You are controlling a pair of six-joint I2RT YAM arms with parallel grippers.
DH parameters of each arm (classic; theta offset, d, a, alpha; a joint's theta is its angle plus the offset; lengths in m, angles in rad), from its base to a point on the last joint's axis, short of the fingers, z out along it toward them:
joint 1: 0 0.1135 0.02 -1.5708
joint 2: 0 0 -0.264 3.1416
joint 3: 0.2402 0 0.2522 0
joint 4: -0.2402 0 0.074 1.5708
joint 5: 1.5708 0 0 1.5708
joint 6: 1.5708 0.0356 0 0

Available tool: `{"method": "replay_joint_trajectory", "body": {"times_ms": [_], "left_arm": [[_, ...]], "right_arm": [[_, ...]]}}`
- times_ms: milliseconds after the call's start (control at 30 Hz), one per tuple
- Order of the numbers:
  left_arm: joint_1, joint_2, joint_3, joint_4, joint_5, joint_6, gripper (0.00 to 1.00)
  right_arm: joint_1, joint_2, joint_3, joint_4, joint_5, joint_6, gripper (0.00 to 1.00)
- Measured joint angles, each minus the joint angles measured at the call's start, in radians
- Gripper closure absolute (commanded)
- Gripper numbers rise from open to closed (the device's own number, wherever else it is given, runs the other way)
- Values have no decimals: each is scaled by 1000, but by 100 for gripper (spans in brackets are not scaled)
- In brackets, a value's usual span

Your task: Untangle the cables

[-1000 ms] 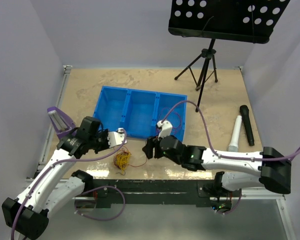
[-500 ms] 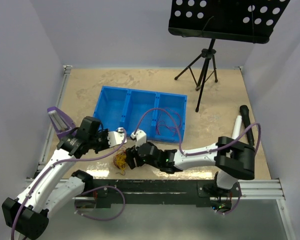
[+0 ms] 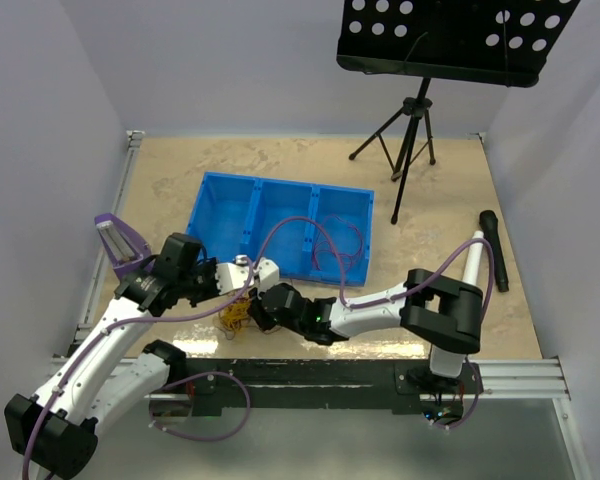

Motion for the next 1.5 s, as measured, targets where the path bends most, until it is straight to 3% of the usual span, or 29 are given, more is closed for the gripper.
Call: {"method": "replay_joint_trajectory", "body": {"times_ms": [67,167,433,667,933,1067,1233,1500], "left_arm": [[0,0,0,0,0,0,100],[0,-5,0,1,-12,-1,100],[0,-3,57,1,-107,-27,100],[0,4,162,28,-150,-38,100],[0,-12,162,38,-271,-33,100],[0,-27,141,76,-334,-34,100],[0,-20,85,107,-373,-34,100],[0,-1,45,142,-386,-34,100]], "right_arm": [[1,-2,-1,0,1,4,100],[13,-41,-34,-2,5,11,100],[68,-440,-217,-117,92,111,100],[69,-783,-253,-323,242,208,100],[69,-996,-240,-659,433,369,100],[69,-1020,-93,-911,579,521,100],[72,-1030,240,-1247,824,737,100],[59,-1176,506,-1429,1084,740,100]]}}
